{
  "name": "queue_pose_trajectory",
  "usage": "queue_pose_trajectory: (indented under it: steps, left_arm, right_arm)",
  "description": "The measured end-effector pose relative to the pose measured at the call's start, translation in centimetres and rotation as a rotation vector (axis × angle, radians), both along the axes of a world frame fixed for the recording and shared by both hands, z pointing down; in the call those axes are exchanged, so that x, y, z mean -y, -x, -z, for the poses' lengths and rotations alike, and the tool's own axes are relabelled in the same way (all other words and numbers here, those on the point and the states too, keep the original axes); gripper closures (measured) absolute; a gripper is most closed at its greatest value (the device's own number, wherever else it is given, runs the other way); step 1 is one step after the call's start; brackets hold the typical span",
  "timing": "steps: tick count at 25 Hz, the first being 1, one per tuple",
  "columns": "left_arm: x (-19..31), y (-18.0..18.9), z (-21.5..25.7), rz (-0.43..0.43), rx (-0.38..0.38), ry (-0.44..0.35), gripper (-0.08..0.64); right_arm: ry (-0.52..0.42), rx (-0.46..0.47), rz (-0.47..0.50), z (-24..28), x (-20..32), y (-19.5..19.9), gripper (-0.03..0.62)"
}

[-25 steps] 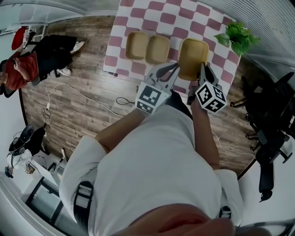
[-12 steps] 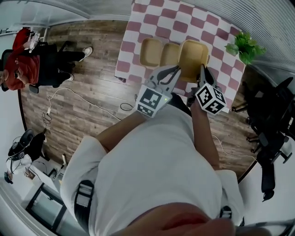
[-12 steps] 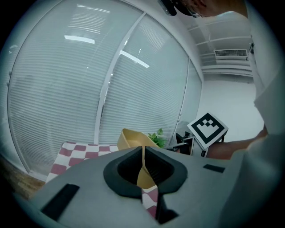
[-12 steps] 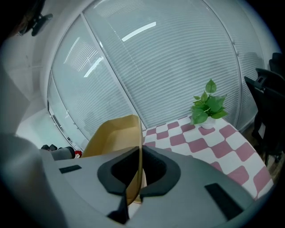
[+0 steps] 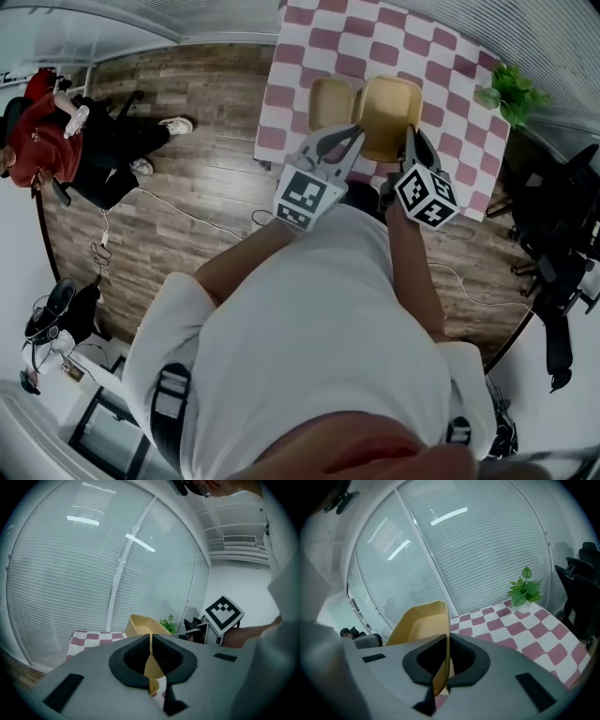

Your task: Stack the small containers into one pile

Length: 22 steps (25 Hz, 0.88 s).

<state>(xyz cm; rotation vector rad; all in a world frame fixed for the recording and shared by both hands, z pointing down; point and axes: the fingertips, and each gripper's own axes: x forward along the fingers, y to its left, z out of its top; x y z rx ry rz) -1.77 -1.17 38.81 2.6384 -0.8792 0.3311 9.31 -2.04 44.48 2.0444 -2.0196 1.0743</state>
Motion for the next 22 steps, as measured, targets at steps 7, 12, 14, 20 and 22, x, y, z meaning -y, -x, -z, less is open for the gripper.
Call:
queue_pose_trajectory:
  steps: [7, 12, 14, 20, 22]
  left_arm:
    - [-0.1, -0.7, -0.3, -0.003, 0.014, 0.009, 0.517]
    - [-0.2, -1.9, -1.7, -0.007, 0.035, 0.038, 0.517]
    - [-0.3, -2.4, -2.3, -0.004, 0.044, 0.048, 0.517]
    - [0.0, -2.6, -6.1, 0.015, 0.098, 0.091, 0.517]
    - [0.3, -2.6, -7.3, 0.021, 0.117, 0.100, 0.517]
  right_arm:
    - [0.021, -0.010, -0.010, -0.5, -0.4, -0.9, 0.555]
    - [0.044, -0.012, -0.001, -1.5, -0.3, -1.8, 0.555]
    - [0.056, -0.010, 0.007, -2.1, -0.3, -2.0, 0.555]
    - [0.102, -0.008, 0.033, -5.2, 0.1, -1.8, 0.555]
    - [0.122, -0.002, 0.034, -6.6, 0.3, -1.7, 0.555]
